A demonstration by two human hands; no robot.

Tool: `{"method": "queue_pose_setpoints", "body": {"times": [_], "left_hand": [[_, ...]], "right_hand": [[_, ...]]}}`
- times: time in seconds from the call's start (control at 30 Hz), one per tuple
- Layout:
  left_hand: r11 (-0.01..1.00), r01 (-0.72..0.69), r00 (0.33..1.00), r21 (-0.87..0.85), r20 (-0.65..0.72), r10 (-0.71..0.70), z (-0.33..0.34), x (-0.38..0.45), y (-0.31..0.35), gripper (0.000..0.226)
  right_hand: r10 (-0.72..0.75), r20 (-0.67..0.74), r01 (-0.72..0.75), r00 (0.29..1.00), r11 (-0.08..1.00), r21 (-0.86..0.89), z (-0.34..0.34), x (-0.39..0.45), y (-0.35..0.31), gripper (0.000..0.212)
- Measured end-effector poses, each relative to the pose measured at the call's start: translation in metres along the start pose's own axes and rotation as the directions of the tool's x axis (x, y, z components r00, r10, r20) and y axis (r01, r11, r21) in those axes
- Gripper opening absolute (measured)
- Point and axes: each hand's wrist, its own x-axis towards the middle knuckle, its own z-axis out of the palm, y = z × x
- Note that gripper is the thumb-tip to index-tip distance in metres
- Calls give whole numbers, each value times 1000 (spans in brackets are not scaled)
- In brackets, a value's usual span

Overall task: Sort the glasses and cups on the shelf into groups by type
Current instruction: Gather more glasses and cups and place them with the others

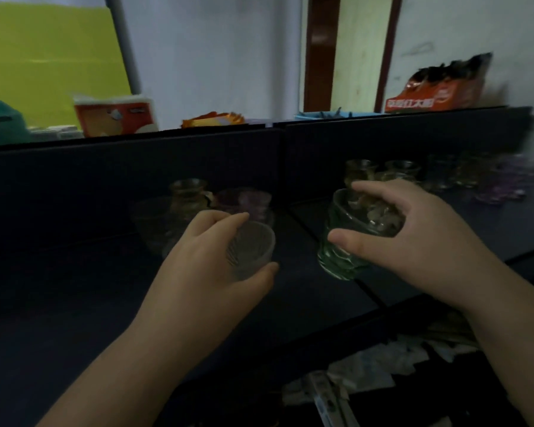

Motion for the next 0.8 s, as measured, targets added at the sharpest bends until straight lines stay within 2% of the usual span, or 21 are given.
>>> {"method": "queue_pose_setpoints", "body": {"times": [0.17, 0.27, 0.47, 0.67, 0.8], "left_hand": [[1000, -8, 999, -17, 35, 8, 75, 32, 59, 77], [999, -8, 998, -45, 57, 11, 124, 51, 99, 75], [993, -15, 991, -114, 132, 30, 209, 87, 173, 72], [993, -40, 979, -110, 194, 61, 249, 122, 213, 74], [991, -96, 975, -96, 189, 113, 267, 142, 219, 71]], "right_hand": [[76, -81, -75, 994, 997, 8, -73, -4, 85, 82], [70, -128, -73, 989, 997, -23, -116, -5, 137, 87], [112, -145, -121, 983, 992, -48, -181, -4, 215, 91], [178, -174, -177, 968, 984, 21, -223, 9, 262, 85], [199, -214, -205, 956, 979, -7, -234, 18, 284, 87]]}}
